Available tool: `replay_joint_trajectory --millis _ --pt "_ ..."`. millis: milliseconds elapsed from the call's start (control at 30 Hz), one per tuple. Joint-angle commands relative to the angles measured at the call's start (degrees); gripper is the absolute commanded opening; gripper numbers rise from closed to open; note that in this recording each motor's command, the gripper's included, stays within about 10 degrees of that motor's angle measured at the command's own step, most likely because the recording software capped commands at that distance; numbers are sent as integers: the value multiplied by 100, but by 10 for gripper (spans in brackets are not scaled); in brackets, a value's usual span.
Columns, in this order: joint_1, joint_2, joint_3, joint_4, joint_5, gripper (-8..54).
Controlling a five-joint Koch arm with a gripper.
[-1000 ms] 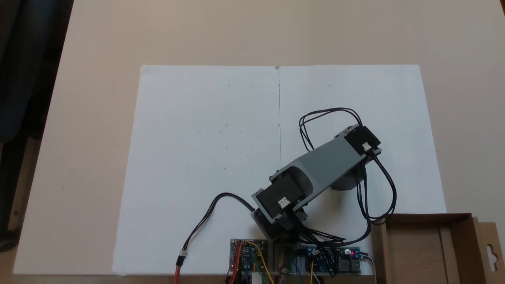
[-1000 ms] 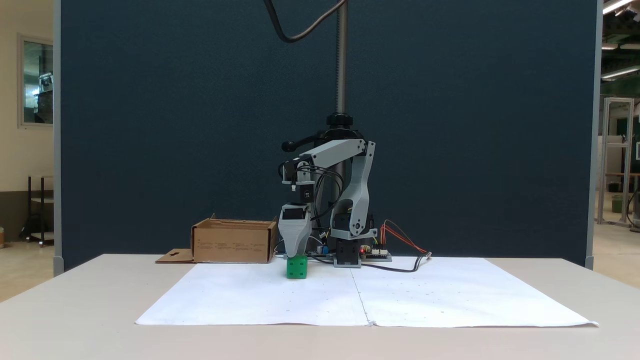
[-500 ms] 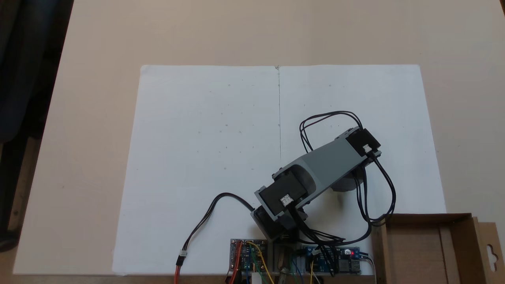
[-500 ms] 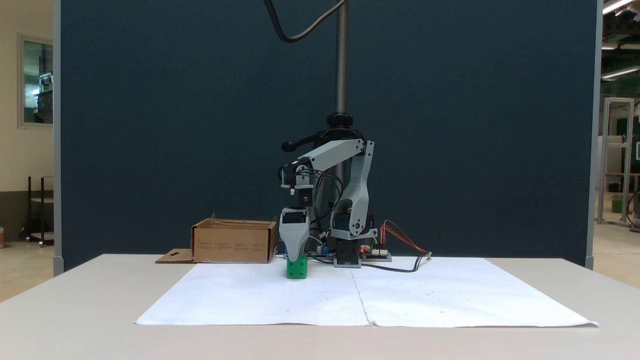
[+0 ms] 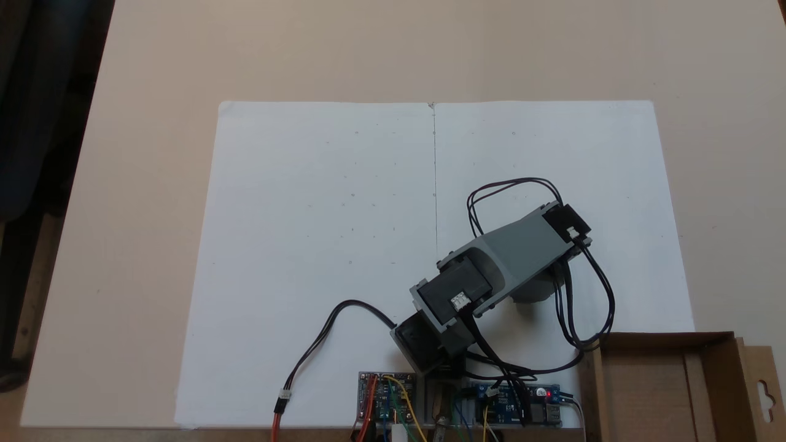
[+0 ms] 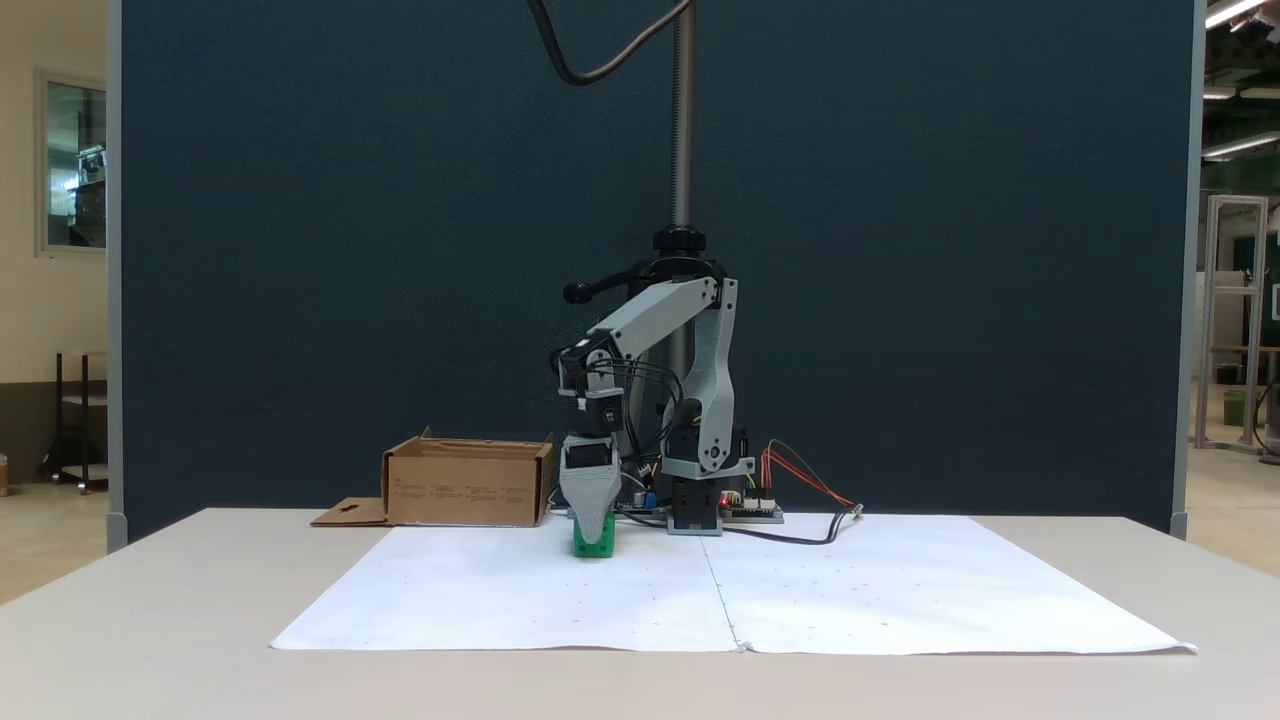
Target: Grasp a green dice and put it in the bin.
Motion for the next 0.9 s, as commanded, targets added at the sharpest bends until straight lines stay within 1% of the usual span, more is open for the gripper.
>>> replay_joint_trajectory --millis 0,133,200,667,867 --pt "26 62 97 -466 -439 483" --pt "26 62 141 -624 -439 468" --pt "26 62 167 -668 -439 441" --pt "26 62 211 -923 -431 414" --pt "18 62 352 -923 -422 413"
